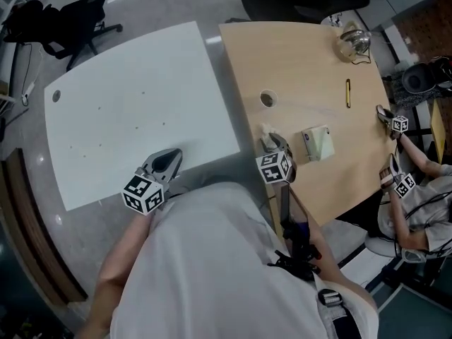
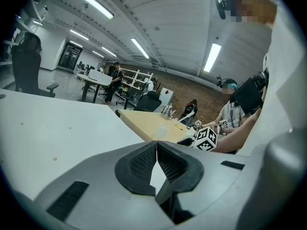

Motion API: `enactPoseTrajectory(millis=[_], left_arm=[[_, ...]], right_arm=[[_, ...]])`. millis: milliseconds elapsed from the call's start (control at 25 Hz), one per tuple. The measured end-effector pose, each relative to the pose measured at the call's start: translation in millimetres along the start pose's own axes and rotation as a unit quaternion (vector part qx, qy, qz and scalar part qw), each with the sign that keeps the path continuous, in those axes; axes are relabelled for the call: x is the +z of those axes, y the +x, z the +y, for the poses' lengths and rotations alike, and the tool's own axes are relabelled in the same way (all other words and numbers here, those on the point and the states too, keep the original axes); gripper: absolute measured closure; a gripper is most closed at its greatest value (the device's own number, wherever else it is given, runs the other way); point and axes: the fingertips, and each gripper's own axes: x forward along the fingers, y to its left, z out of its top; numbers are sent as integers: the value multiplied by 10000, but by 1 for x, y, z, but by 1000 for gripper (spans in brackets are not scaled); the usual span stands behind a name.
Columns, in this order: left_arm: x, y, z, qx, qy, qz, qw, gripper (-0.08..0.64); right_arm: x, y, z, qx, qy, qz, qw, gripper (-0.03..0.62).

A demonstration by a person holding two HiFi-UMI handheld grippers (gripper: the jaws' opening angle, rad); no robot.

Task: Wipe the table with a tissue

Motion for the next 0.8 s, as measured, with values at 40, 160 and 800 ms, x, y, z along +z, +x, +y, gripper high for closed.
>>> enactPoseTrajectory(millis=[40, 160, 800], left_arm=[[1, 2, 1, 13, -2, 8, 10000, 552], [4, 7, 5, 44, 13, 26, 10000, 552], [12, 23, -9, 94, 114, 237, 9996, 552]], right_arm=[[-3, 3, 1, 12, 4, 93, 10000, 465], [-12, 11, -8, -105, 195, 266, 9994, 465], [-25, 21, -19, 487, -22, 476, 9977, 462]])
